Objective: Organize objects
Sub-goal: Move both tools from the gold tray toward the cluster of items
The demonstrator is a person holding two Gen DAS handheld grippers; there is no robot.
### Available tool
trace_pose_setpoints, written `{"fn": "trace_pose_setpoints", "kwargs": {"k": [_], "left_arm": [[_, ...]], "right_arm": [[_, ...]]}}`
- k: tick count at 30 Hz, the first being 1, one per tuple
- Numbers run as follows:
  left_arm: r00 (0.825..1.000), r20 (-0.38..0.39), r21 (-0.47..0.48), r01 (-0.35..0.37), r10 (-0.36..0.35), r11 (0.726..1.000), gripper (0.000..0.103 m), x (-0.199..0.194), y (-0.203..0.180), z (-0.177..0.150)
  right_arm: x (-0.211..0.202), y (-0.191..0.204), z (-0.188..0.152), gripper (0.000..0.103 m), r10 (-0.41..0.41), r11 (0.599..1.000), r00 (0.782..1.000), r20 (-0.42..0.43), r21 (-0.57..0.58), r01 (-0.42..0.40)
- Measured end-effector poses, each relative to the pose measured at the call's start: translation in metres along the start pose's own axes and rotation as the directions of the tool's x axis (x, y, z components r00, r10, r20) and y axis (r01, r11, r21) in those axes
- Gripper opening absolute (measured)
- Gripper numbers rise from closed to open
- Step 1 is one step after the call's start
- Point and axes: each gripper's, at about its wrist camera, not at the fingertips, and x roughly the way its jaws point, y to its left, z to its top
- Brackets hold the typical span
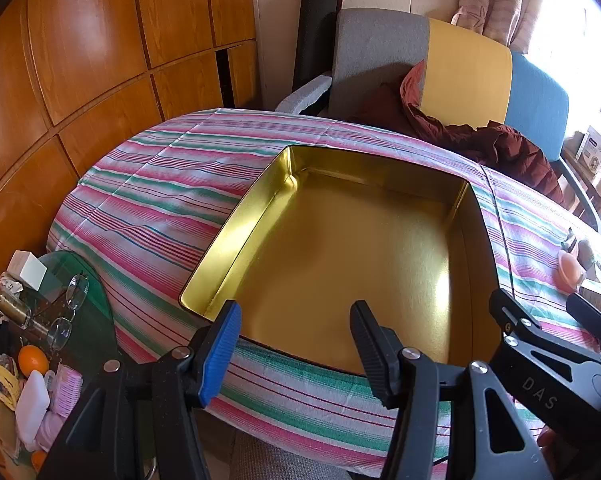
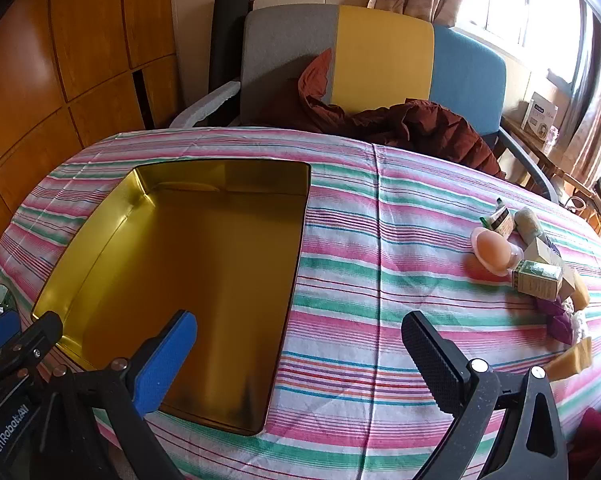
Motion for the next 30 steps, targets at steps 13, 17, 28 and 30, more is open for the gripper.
{"fn": "trace_pose_setpoints", "kwargs": {"k": [13, 17, 28, 30], "left_arm": [[1.000, 0.000, 0.001, 0.005, -0.005, 1.000, 0.057, -0.001, -0.003, -0.001], [1.000, -0.007, 0.013, 0.029, -0.029, 0.999, 0.057, -0.001, -0.007, -0.004], [0.979, -0.043, 0.085, 0.201, -0.198, 0.976, 0.057, -0.002, -0.035, -0.018], [0.966, -0.037, 0.099, 0.260, -0.257, 0.961, 0.057, -0.005, -0.041, -0.022]], "right_arm": [[-0.008, -0.007, 0.000, 0.103, 0.002, 1.000, 1.000, 0.021, 0.017, -0.002], [-0.011, -0.014, 0.001, 0.103, -0.001, 1.000, 0.999, 0.032, 0.031, 0.000], [-0.002, -0.055, 0.000, 0.103, 0.126, 0.992, 0.992, 0.010, 0.023, -0.127], [-0.001, -0.071, -0.007, 0.103, 0.116, 0.993, 0.993, 0.003, 0.038, -0.116]]}}
